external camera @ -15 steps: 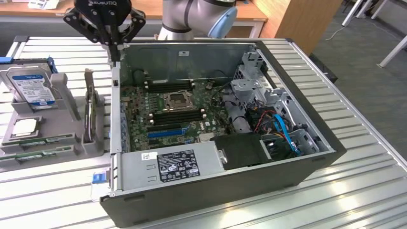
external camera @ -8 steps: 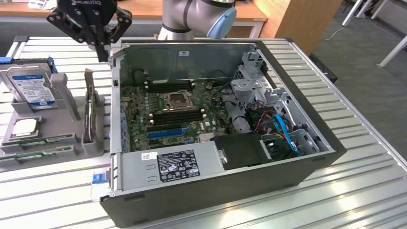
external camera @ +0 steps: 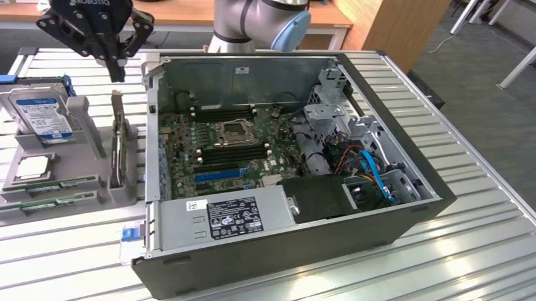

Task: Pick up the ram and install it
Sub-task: 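Reach for the ram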

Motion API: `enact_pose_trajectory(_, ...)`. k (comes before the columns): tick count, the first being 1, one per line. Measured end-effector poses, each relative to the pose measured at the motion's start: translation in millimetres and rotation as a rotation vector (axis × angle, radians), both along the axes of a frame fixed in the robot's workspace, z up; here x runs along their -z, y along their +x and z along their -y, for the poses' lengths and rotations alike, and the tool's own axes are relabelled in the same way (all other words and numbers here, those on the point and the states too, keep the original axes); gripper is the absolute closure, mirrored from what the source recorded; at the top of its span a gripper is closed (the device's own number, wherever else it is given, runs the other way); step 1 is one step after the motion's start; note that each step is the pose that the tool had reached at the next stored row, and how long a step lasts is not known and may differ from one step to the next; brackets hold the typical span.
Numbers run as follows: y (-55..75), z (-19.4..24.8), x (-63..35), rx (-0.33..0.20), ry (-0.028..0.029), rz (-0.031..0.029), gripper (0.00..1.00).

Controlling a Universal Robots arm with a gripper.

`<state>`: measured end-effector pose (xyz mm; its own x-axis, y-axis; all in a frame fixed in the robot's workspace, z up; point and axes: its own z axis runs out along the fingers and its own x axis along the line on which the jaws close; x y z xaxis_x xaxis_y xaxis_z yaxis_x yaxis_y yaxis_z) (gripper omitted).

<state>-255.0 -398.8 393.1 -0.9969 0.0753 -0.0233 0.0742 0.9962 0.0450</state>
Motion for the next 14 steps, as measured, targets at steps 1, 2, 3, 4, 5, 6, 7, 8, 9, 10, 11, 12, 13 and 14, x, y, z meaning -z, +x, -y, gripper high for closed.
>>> enact_pose_trajectory(1, -3.1, 0.0, 0.0, 0.0, 0.0001, 0.0, 0.9)
enact_pose_trajectory(2, -6.4, 0.0, 0.1, 0.0, 0.0001, 0.0001, 0.9)
enact_pose_trajectory(3, -9.4, 0.0, 0.1, 0.0, 0.0001, 0.0001, 0.9)
enact_pose_trajectory(4, -12.2, 0.0, 0.1, 0.0, 0.0001, 0.0001, 0.9)
enact_pose_trajectory(5, -15.1, 0.0, 0.1, 0.0, 0.0001, 0.0, 0.9)
enact_pose_trajectory(6, -18.0, 0.0, 0.1, 0.0, 0.0001, 0.0001, 0.9)
enact_pose_trajectory(7, -21.0, 0.0, 0.1, 0.0, 0.0, 0.0, 0.9)
enact_pose_trajectory(8, -24.0, 0.0, 0.2, 0.0, 0.0, 0.0001, 0.9)
enact_pose_trajectory(9, -27.3, 0.0, 0.2, 0.0, 0.0001, 0.0, 0.9)
enact_pose_trajectory(10, -30.2, 0.0, 0.2, 0.0, 0.0, 0.0001, 0.9)
enact_pose_trajectory(11, -33.2, 0.0, 0.2, 0.0, 0.0001, 0.0, 0.9)
enact_pose_trajectory(12, -36.2, 0.0, 0.2, 0.0, 0.0001, 0.0, 0.9)
enact_pose_trajectory(13, -39.2, 0.0, 0.3, 0.0, 0.0, 0.0, 0.9)
enact_pose_trajectory(14, -42.2, 0.0, 0.2, 0.0, 0.0, -0.0001, 0.9)
